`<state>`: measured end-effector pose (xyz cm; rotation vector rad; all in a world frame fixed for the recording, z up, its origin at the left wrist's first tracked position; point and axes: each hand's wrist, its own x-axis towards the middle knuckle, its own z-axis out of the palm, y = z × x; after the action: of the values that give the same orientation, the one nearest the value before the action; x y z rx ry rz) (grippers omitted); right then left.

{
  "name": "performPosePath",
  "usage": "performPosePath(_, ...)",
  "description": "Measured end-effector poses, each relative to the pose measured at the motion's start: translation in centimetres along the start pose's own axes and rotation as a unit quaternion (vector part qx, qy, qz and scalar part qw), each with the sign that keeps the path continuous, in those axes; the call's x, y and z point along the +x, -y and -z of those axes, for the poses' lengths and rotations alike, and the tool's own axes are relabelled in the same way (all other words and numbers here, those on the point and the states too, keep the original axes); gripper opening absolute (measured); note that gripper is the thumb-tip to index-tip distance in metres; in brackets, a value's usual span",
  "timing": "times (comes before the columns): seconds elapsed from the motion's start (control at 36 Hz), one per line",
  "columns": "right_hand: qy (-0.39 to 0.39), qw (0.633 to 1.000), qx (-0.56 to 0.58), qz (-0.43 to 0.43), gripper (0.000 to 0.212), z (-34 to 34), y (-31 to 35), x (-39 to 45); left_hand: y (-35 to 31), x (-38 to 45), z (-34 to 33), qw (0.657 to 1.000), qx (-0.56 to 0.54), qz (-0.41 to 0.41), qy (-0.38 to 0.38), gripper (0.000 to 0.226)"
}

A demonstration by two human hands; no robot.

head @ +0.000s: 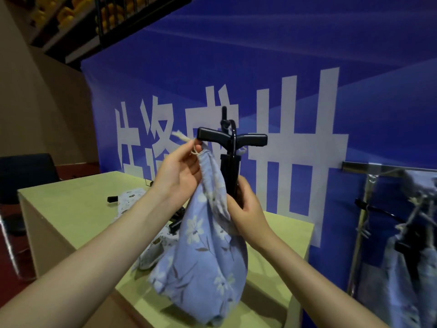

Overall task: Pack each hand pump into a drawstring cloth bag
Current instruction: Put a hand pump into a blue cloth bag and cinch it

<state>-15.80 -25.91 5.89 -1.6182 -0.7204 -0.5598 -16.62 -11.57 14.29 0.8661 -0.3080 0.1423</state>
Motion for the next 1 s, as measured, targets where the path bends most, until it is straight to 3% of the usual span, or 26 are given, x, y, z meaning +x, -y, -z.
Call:
performPosePath(0.22, -0.045, 0.998, -0.038, 0.003, 0.033, -0.4, -0.2, -0.4, 0.1, -0.2, 0.5, 0.999, -0.028, -0.036, -0.005, 0.025)
performPosePath(0.47, -0.025, 0.996, -0.086, 0.013, 0.037, -0.4, -0.1, -0.2, -0.6, -0.3, 1.2, 0.995, 0.001, -0.098, 0.030, 0.026)
performPosePath(0.61, -0.021, 0.993, -0.113, 0.006, 0.049, -0.5, -0.2, -0.1, -1.5, -0.1, 1.7, 0.974, 0.157, -0.161, 0.041, 0.028)
performPosePath(0.75, -0.010, 0.989, -0.146, 0.006, 0.051, -0.3, -0.1, 0.2, -2.5, 0.5, 2.8, 0.910, 0.309, -0.271, 0.056, 0.027)
performPosePath(0.83, -0.014, 0.987, -0.161, 0.023, 0.046, -0.5, -0.2, 0.2, -2.7, 0.6, 3.3, 0.892, 0.328, -0.306, 0.064, 0.025)
performPosePath(1.0, 0.011, 0.987, -0.151, 0.057, 0.043, -0.9, -0.3, 0.4, -2.9, 0.5, 2.6, 0.888, 0.353, -0.285, 0.069, 0.029)
